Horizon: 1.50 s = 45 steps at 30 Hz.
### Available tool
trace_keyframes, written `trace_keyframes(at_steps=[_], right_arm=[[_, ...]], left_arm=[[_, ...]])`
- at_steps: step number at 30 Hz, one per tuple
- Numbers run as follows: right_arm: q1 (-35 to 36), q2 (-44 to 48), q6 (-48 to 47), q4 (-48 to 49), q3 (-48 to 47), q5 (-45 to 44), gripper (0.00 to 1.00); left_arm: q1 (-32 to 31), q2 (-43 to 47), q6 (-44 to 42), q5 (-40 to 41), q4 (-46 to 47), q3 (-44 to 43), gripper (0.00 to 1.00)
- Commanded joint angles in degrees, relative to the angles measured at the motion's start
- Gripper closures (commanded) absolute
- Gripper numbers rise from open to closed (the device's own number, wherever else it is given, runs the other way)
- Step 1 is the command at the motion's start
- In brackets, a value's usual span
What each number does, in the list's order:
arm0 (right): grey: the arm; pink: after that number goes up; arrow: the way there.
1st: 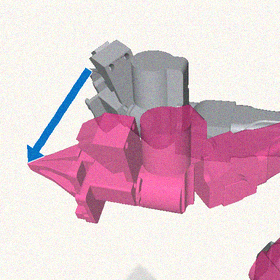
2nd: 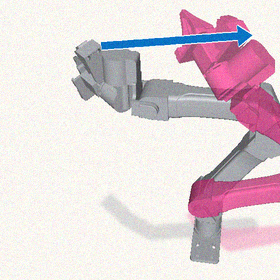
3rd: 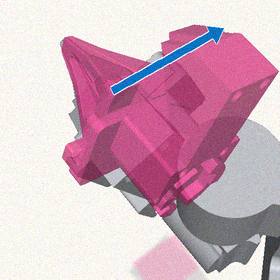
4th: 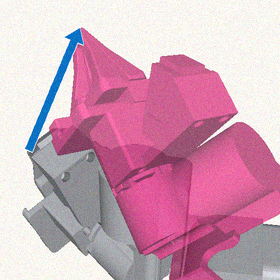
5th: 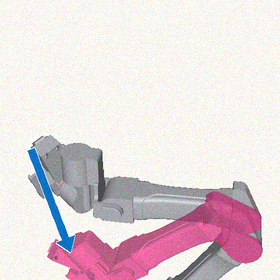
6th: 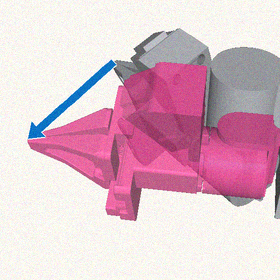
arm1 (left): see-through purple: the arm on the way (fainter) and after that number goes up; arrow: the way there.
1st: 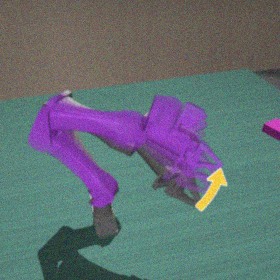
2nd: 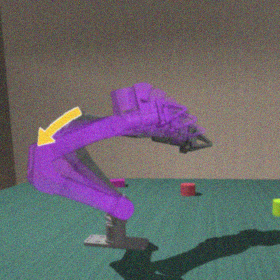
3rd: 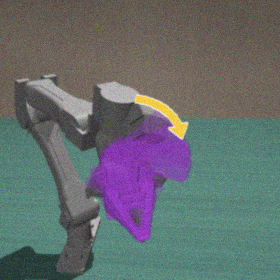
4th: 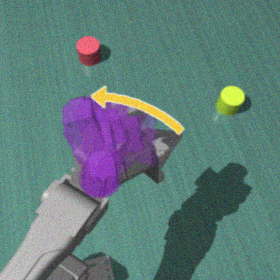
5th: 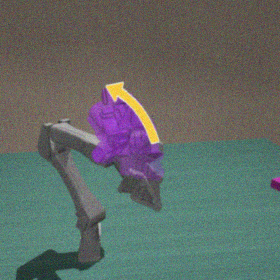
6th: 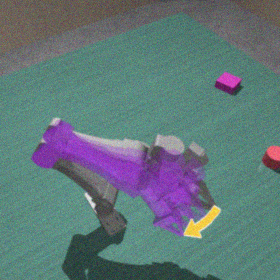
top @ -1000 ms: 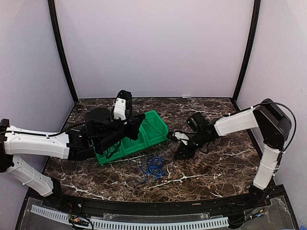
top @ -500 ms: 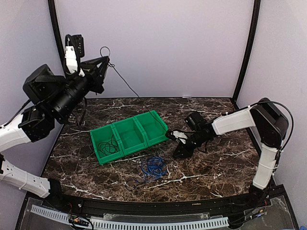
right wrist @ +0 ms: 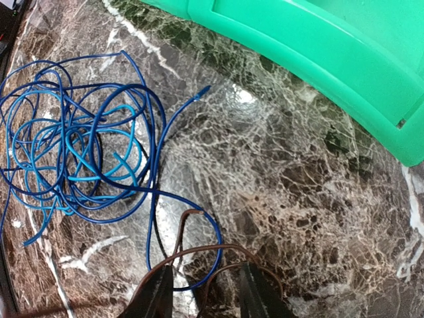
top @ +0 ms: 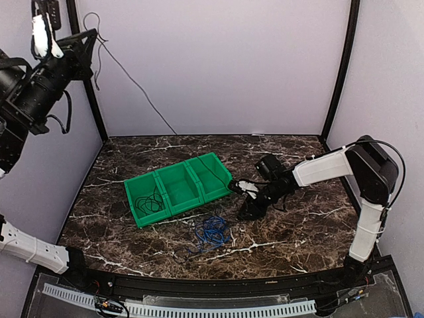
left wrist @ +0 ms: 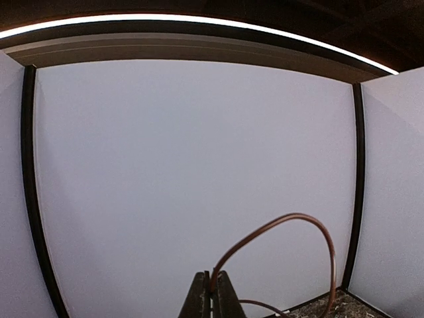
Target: Untangle the cables
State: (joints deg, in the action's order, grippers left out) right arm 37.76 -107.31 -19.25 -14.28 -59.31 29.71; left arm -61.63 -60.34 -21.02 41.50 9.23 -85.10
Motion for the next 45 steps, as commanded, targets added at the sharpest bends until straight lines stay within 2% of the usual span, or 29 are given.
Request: trace_keyframes(at_steps=[1,6,11,14,17,22,23,24,26,29,35,41,45], right_arm=[[0.3,-0.2,-0.6,-1.1,0.8,-2.2,0.60],[0.3,0.6,-1.1,-0.7,1.4,-2.8,0.61],[0.3,1.0,-1.4,-1.7,0.9,-2.4,0.62],[0.3,3.4,-1.9,-3.4,-0.1,-3.1,0.59],[0.2,8.0,-4.7,-5.1,-0.7,-5.9,0.47],[0.1,15.0,-9.5,-11.0,-3.0,-8.0,0.30],[0.1,16.3,-10.1,-12.5,-3.6,-8.1,0.17],[0.1,17.8,-10.4,-13.6,-4.3,-8.3,0.09],[-0.1,20.8,-11.3,-15.7,-5.0,-8.2,0.02],[-0.2,25.3,-13.3,-17.9,-5.7,-6.9,0.01],[-0.6,31.0,-14.9,-20.6,-5.3,-4.8,0.01],[-2.4,34.6,-13.1,-12.4,4.5,-3.2,0.01],[-3.6,34.0,-10.5,-5.5,10.4,-0.5,0.03]], left_arm=[[0.2,-0.4,-11.0,4.6,1.3,-10.1,1.00],[0.2,-2.9,-15.7,5.6,0.8,-16.5,1.00],[0.2,-3.4,-13.9,6.9,-1.7,-15.4,1.00],[0.2,-2.9,-11.6,8.6,-4.4,-13.4,1.00],[0.2,-2.9,-10.3,10.0,-8.0,-12.2,1.00],[0.5,-4.5,-8.0,16.9,-17.6,-11.6,1.00],[0.7,-4.5,-5.3,17.1,-19.4,-11.6,1.00],[0.9,-4.5,-3.8,16.8,-22.7,-11.5,1.00],[2.3,-4.1,0.7,15.3,-26.8,-10.9,1.00],[5.8,-3.7,8.4,11.8,-32.9,-9.8,1.00],[9.8,-6.3,16.4,3.4,-39.9,-9.0,1.00],[13.2,-9.6,20.5,-2.3,-45.1,-9.0,1.00],[14.9,-7.9,25.1,-5.7,-43.9,-0.9,1.00]])
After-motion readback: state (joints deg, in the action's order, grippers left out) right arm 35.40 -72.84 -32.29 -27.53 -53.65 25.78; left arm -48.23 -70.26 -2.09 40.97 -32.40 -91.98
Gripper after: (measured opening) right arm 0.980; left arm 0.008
